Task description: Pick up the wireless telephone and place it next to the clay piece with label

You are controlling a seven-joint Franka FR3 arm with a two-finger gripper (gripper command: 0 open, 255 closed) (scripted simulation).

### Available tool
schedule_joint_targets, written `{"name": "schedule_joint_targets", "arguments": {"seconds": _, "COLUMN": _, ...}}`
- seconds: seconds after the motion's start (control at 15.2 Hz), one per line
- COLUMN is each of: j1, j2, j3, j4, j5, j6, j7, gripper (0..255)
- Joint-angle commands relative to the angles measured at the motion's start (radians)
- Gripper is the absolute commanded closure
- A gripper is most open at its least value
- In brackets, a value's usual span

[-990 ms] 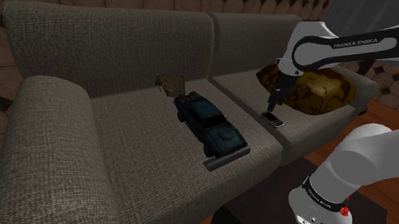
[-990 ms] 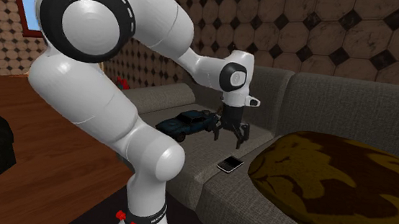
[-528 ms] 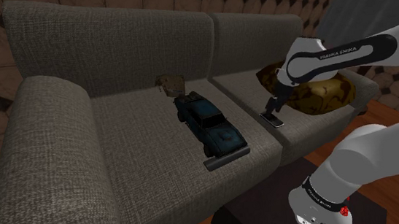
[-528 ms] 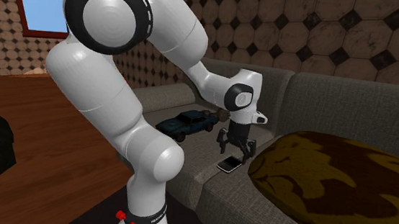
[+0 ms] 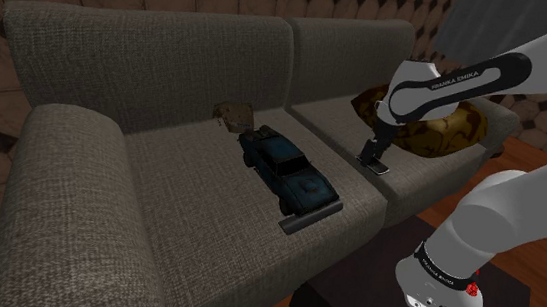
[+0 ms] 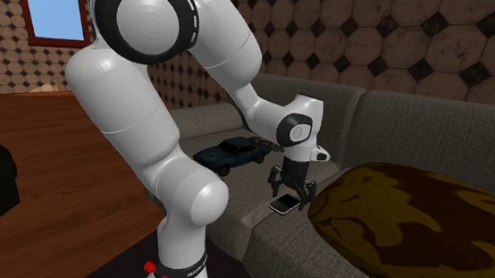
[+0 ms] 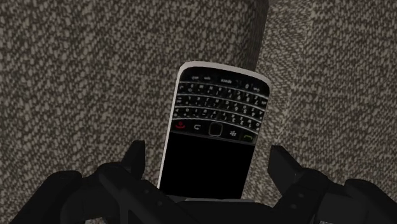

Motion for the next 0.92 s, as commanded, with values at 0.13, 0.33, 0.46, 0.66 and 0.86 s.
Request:
{"name": "schedule_joint_targets", "arguments": {"seconds": 0.13, "j1": 0.000, "j2": 0.000, "j3": 0.000, "j4": 0.000, "j5": 0.000, "j6": 0.001, "j7": 0.000, "gripper": 0}}
{"name": "schedule_joint_targets", "arguments": {"seconds": 0.33, "j1": 0.000, "j2": 0.001, "j3": 0.000, "j4": 0.000, "j5": 0.000, "j6": 0.001, "j7": 0.000, "gripper": 255}}
{"name": "schedule_joint_targets", "arguments": {"seconds": 0.46, "j1": 0.000, "j2": 0.001, "j3": 0.000, "j4": 0.000, "j5": 0.000, "j6": 0.001, "j7": 0.000, "gripper": 255}}
{"name": "schedule_joint_targets", "arguments": {"seconds": 0.66, "j1": 0.000, "j2": 0.001, "j3": 0.000, "j4": 0.001, "j5": 0.000, "j6": 0.001, "j7": 0.000, "gripper": 255}}
{"name": "schedule_joint_targets", "arguments": {"seconds": 0.86, "j1": -0.001, "j2": -0.012, "j3": 0.003, "j4": 0.006, "j5": 0.000, "j6": -0.017, "j7": 0.002, "gripper": 255}}
